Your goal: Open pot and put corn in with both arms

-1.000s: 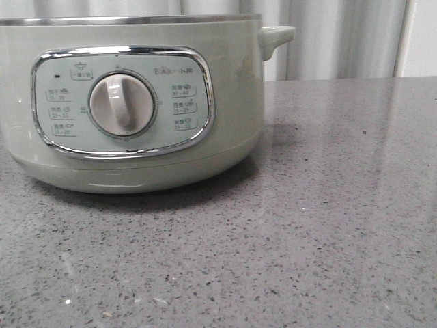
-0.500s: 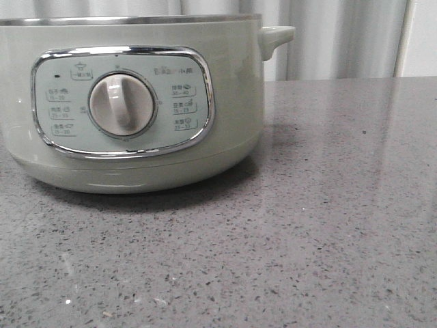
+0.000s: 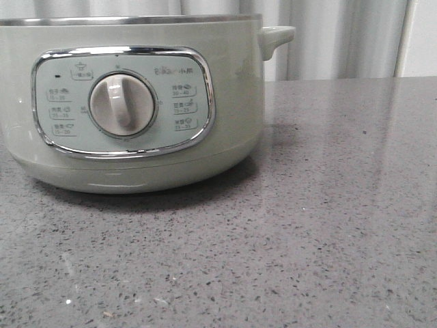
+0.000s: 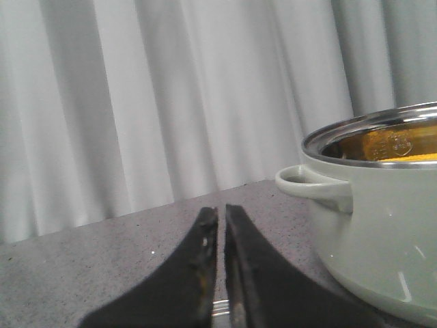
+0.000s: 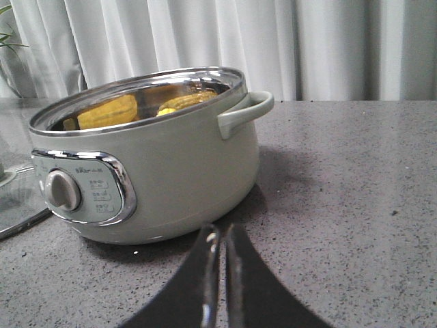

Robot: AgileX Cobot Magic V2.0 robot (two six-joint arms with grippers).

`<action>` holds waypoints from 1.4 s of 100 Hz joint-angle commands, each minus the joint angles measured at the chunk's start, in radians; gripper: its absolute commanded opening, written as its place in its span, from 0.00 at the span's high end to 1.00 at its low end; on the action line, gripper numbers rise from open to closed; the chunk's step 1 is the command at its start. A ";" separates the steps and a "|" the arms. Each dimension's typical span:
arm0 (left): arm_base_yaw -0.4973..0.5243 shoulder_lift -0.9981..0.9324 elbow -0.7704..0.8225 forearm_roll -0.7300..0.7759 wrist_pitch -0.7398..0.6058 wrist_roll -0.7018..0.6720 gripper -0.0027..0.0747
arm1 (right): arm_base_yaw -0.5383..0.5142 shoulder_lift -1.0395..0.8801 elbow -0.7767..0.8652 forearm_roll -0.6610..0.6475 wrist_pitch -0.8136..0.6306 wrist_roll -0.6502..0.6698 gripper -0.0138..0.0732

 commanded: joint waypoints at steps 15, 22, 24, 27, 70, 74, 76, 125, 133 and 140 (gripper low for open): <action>0.021 -0.033 0.088 0.271 -0.195 -0.301 0.99 | -0.005 0.006 -0.027 -0.007 -0.084 -0.008 0.93; 0.048 -0.033 0.108 0.295 -0.197 -0.350 0.99 | -0.005 0.006 -0.027 -0.007 -0.084 -0.008 0.93; 0.056 -0.033 0.106 0.297 -0.172 -0.359 0.99 | -0.005 0.006 -0.027 -0.007 -0.084 -0.008 0.93; 0.065 -0.033 0.106 0.302 -0.163 -0.364 0.99 | -0.005 0.006 -0.027 -0.007 -0.084 -0.008 0.93; 0.130 -0.034 0.106 0.320 0.232 -0.373 0.99 | -0.005 0.006 -0.027 -0.007 -0.084 -0.008 0.93; 0.130 -0.034 0.106 0.320 0.262 -0.391 0.99 | -0.005 0.006 -0.027 -0.007 -0.084 -0.008 0.93; 0.130 -0.034 0.106 0.320 0.277 -0.400 0.99 | -0.005 0.006 -0.027 -0.007 -0.084 -0.008 0.93; 0.094 -0.034 0.106 0.320 0.293 -0.415 0.99 | -0.005 0.006 -0.027 -0.007 -0.084 -0.008 0.93; 0.094 -0.034 0.106 0.320 0.293 -0.415 0.99 | -0.005 0.006 -0.027 -0.007 -0.084 -0.008 0.93; 0.094 -0.034 0.106 0.320 0.293 -0.415 0.99 | -0.005 0.006 -0.027 -0.007 -0.084 -0.008 0.93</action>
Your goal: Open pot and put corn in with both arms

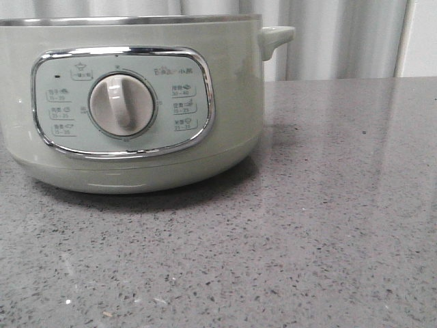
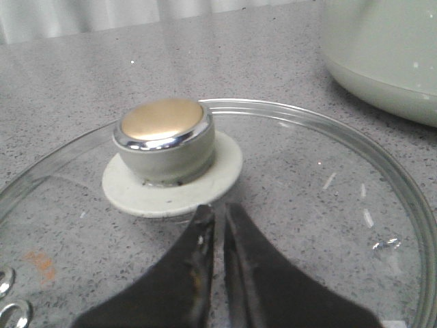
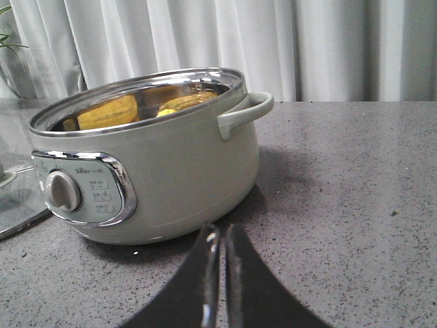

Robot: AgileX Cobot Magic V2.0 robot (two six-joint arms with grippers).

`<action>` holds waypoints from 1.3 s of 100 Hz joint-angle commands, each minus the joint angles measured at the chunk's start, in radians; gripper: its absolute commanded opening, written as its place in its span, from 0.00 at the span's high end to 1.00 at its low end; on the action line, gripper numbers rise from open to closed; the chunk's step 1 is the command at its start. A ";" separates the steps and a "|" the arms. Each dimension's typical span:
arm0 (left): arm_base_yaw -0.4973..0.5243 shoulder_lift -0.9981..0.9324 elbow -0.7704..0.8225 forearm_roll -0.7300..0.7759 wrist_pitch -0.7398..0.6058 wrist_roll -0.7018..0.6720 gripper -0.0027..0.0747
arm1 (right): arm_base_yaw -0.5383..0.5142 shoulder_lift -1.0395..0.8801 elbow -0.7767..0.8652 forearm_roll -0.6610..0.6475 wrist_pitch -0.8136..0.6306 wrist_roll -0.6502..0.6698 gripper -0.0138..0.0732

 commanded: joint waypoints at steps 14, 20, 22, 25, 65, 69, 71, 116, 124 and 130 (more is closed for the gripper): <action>-0.007 -0.034 0.006 -0.001 -0.023 -0.009 0.99 | -0.005 0.006 -0.027 -0.007 -0.084 -0.008 0.93; -0.007 -0.034 0.006 -0.001 -0.023 -0.009 0.99 | -0.005 0.006 -0.027 -0.007 -0.084 -0.008 0.93; -0.007 -0.034 0.006 -0.001 -0.023 -0.009 0.99 | -0.005 0.006 -0.027 -0.007 -0.084 -0.008 0.93; -0.007 -0.034 0.006 -0.001 -0.023 -0.009 0.99 | -0.005 0.006 -0.027 -0.007 -0.084 -0.008 0.93; -0.007 -0.034 0.006 -0.001 -0.023 -0.009 0.99 | -0.160 0.004 -0.027 -0.053 -0.084 -0.008 0.93; -0.007 -0.034 0.006 -0.001 -0.023 -0.009 0.99 | -0.211 0.004 -0.027 -0.053 -0.084 -0.008 0.93; -0.007 -0.034 0.006 -0.001 -0.023 -0.009 0.99 | -0.228 0.004 -0.027 -0.053 -0.084 -0.008 0.93; -0.007 -0.034 0.006 -0.001 -0.023 -0.009 0.99 | -0.565 -0.078 0.082 -0.072 -0.081 -0.008 0.93; -0.007 -0.034 0.006 -0.003 -0.023 -0.009 0.99 | -0.569 -0.127 0.132 -0.067 -0.084 -0.008 0.93; -0.007 -0.034 0.006 -0.003 -0.023 -0.009 0.99 | -0.570 -0.157 0.168 -0.067 -0.084 -0.008 0.93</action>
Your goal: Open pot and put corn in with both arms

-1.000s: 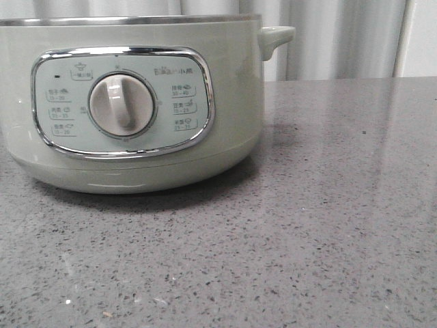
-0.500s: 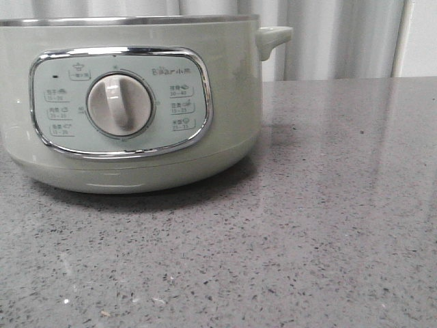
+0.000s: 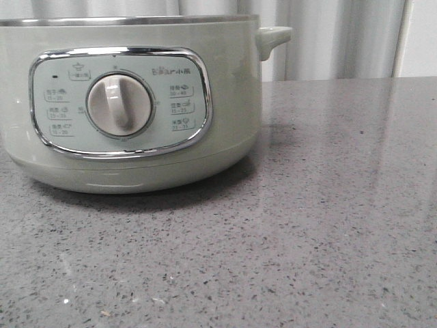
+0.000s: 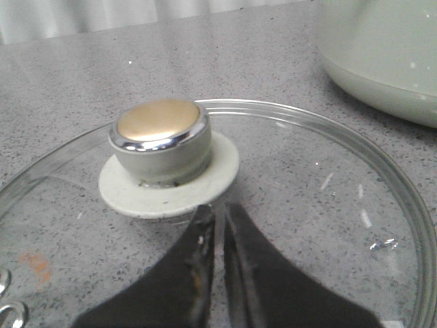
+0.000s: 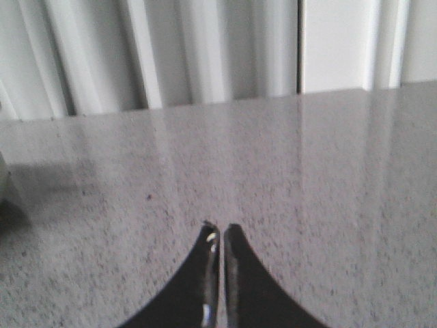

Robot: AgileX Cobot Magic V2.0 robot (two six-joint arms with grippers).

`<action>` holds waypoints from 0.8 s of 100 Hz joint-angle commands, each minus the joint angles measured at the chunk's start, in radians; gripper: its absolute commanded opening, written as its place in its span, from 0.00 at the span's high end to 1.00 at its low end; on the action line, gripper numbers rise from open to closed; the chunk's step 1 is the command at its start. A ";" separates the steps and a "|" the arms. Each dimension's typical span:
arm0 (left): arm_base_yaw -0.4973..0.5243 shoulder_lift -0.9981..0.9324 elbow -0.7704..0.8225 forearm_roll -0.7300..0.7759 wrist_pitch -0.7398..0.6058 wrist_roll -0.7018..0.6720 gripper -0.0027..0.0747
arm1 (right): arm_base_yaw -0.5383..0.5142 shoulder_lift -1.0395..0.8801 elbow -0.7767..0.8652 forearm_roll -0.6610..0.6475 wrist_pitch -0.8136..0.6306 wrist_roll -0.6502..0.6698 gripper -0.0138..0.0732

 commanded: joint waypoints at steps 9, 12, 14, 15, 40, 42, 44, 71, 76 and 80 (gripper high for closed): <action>-0.007 -0.034 0.006 -0.003 -0.023 -0.009 0.99 | -0.007 -0.083 0.053 -0.004 -0.027 -0.006 0.93; -0.007 -0.034 0.006 -0.003 -0.023 -0.009 0.99 | -0.007 -0.104 0.051 -0.022 0.021 -0.009 0.93; -0.007 -0.034 0.006 -0.003 -0.023 -0.009 0.99 | -0.009 -0.114 0.051 -0.026 0.041 -0.009 0.93; -0.007 -0.034 0.006 -0.003 -0.023 -0.009 0.99 | -0.009 -0.111 0.051 -0.026 0.052 -0.009 0.93; -0.007 -0.034 0.006 -0.003 -0.030 -0.009 0.99 | -0.011 -0.109 0.051 -0.057 0.261 -0.009 0.93; -0.007 -0.034 0.006 -0.003 -0.030 -0.009 0.99 | -0.011 -0.109 0.051 -0.057 0.269 -0.009 0.93; -0.007 -0.034 0.006 -0.003 -0.030 -0.009 0.99 | -0.011 -0.109 0.051 -0.057 0.269 -0.009 0.93; -0.007 -0.034 0.006 -0.003 -0.030 -0.009 0.99 | -0.011 -0.109 0.051 -0.057 0.268 -0.009 0.93; -0.007 -0.034 0.006 -0.003 -0.030 -0.009 0.99 | -0.011 -0.109 0.051 -0.057 0.268 -0.009 0.93; -0.007 -0.034 0.006 -0.003 -0.030 -0.009 0.99 | -0.011 -0.109 0.051 -0.057 0.268 -0.009 0.93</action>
